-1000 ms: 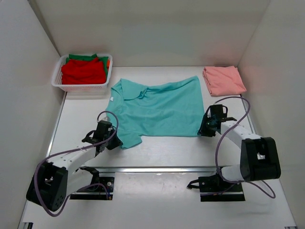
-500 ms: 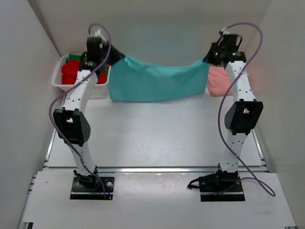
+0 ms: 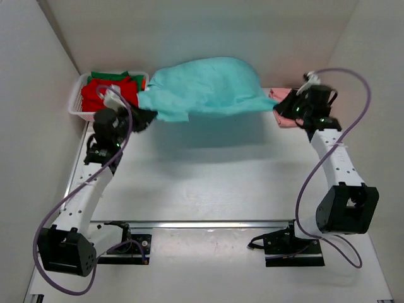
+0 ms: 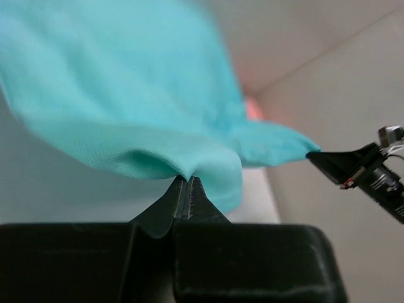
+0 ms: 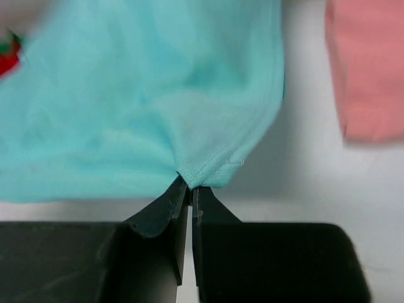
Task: Fold and stack the t-shirts
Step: Flatten out the tshirt
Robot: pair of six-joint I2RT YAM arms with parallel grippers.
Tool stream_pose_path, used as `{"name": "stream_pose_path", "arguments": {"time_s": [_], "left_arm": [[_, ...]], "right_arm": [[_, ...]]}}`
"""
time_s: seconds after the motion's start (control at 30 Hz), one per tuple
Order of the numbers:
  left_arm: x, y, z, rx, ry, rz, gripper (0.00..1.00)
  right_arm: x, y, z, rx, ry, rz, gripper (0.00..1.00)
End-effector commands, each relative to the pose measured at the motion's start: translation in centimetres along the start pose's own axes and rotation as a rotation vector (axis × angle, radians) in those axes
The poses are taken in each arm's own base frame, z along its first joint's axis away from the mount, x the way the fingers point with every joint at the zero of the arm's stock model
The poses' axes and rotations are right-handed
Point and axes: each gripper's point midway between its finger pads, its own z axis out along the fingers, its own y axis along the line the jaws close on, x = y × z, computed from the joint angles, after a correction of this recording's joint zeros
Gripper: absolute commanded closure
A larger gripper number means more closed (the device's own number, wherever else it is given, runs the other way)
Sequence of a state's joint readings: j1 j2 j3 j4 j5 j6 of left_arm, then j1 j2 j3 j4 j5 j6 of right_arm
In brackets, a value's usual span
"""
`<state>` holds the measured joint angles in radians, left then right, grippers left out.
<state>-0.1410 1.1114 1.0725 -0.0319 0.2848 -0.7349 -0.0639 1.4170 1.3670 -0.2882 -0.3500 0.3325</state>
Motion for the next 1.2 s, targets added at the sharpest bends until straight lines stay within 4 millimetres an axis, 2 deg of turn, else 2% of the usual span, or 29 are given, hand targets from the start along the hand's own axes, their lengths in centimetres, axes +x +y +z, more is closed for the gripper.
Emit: {"name": "stream_pose_path", "arguments": {"time_s": [0.0, 0.07, 0.1, 0.13, 0.17, 0.2, 0.23, 0.27, 0.33, 0.37, 0.47, 0.5, 0.53, 0.6, 0.67, 0.7, 0.77, 0.8, 0.83, 0.87, 0.9, 0.93, 0.97, 1.0, 1.03, 1.07, 1.1, 1.13, 1.17], "left_arm": [[8.7, 5.4, -2.2, -0.103, 0.166, -0.077, 1.00], [13.9, 8.2, -5.1, -0.160, 0.262, -0.111, 1.00], [15.3, 9.2, -6.5, -0.181, 0.265, -0.113, 1.00], [15.4, 9.2, -7.6, -0.186, 0.245, -0.117, 1.00], [17.2, 10.5, -8.8, -0.229, 0.281, -0.125, 1.00], [16.9, 10.1, -9.6, -0.217, 0.255, -0.117, 1.00], [17.6, 10.7, -10.7, -0.235, 0.260, -0.113, 1.00], [19.4, 11.6, -12.4, -0.259, 0.297, -0.137, 1.00], [20.4, 10.8, -13.3, -0.224, 0.325, -0.152, 1.00], [20.6, 10.8, -13.6, -0.223, 0.330, -0.161, 1.00], [21.1, 9.4, -13.9, -0.169, 0.347, -0.192, 1.00], [21.0, 9.1, -13.8, -0.166, 0.344, -0.199, 1.00], [20.9, 9.0, -13.7, -0.157, 0.344, -0.205, 1.00], [19.8, 9.1, -12.9, -0.166, 0.315, -0.197, 1.00], [19.2, 9.8, -11.4, -0.191, 0.318, -0.174, 1.00], [19.0, 9.8, -10.8, -0.194, 0.326, -0.174, 1.00], [17.1, 10.2, -6.9, -0.199, 0.335, -0.155, 1.00], [14.2, 8.7, -4.8, -0.163, 0.298, -0.137, 1.00], [14.2, 10.1, -2.2, -0.182, 0.344, -0.146, 1.00], [11.6, 8.8, 1.6, -0.141, 0.356, -0.138, 1.00], [9.8, 7.7, 3.4, -0.113, 0.349, -0.128, 1.00], [6.3, 6.1, 6.8, -0.078, 0.327, -0.105, 1.00], [2.7, 4.0, 9.5, -0.049, 0.285, -0.074, 1.00], [-1.9, 0.8, 10.1, -0.005, 0.210, -0.030, 1.00], [-2.7, 0.7, 11.3, -0.020, 0.198, -0.015, 1.00], [-6.0, -1.3, 11.6, 0.000, 0.132, 0.024, 1.00], [-7.6, -3.0, 11.0, 0.012, 0.101, 0.047, 1.00], [-8.3, -3.4, 10.7, 0.007, 0.084, 0.058, 1.00], [-8.9, -4.1, 9.3, 0.008, 0.059, 0.072, 1.00]], "right_arm": [[9.9, -2.6, -0.6, 0.064, 0.189, 0.038, 1.00], [15.0, -3.3, -3.3, 0.102, 0.252, 0.058, 1.00], [15.3, -2.9, -4.4, 0.111, 0.231, 0.046, 1.00], [18.9, -3.3, -5.1, 0.130, 0.304, 0.063, 1.00], [20.9, -3.6, -6.3, 0.150, 0.326, 0.082, 1.00], [22.2, -3.6, -7.0, 0.163, 0.358, 0.099, 1.00], [24.4, -4.1, -8.1, 0.196, 0.405, 0.128, 1.00], [26.8, -4.5, -9.9, 0.225, 0.459, 0.166, 1.00], [29.7, -4.8, -11.5, 0.252, 0.524, 0.205, 1.00], [30.2, -4.6, -12.2, 0.263, 0.528, 0.213, 1.00], [29.3, -2.5, -12.6, 0.264, 0.529, 0.185, 1.00], [29.2, -2.7, -12.7, 0.253, 0.548, 0.224, 0.99], [29.0, -3.8, -12.7, 0.266, 0.550, 0.234, 1.00], [28.3, -4.4, -12.4, 0.222, 0.535, 0.285, 1.00], [27.2, -5.6, -11.6, 0.214, 0.520, 0.268, 1.00], [26.6, -5.4, -11.0, 0.196, 0.510, 0.247, 1.00], [23.0, -5.3, -7.5, 0.167, 0.498, 0.180, 1.00], [22.9, -5.5, -5.4, 0.162, 0.530, 0.163, 1.00], [18.1, -4.2, -3.0, 0.113, 0.458, 0.107, 1.00], [13.8, -3.3, 0.1, 0.081, 0.412, 0.063, 1.00], [13.4, -3.7, 2.2, 0.093, 0.460, 0.067, 1.00], [6.3, -1.3, 3.5, 0.065, 0.332, -0.002, 1.00], [0.9, 0.9, 5.3, 0.031, 0.230, -0.057, 1.00], [-3.9, 2.0, 6.1, 0.033, 0.142, -0.086, 1.00], [-4.9, 3.1, 6.4, 0.013, 0.141, -0.092, 1.00], [-8.8, 4.2, 6.3, -0.024, 0.055, -0.097, 1.00], [-10.1, 5.1, 6.5, -0.063, 0.034, -0.085, 1.00], [-10.1, 5.7, 6.5, -0.105, 0.039, -0.062, 1.00], [-10.6, 4.3, 6.2, -0.095, 0.033, -0.015, 1.00]]}}
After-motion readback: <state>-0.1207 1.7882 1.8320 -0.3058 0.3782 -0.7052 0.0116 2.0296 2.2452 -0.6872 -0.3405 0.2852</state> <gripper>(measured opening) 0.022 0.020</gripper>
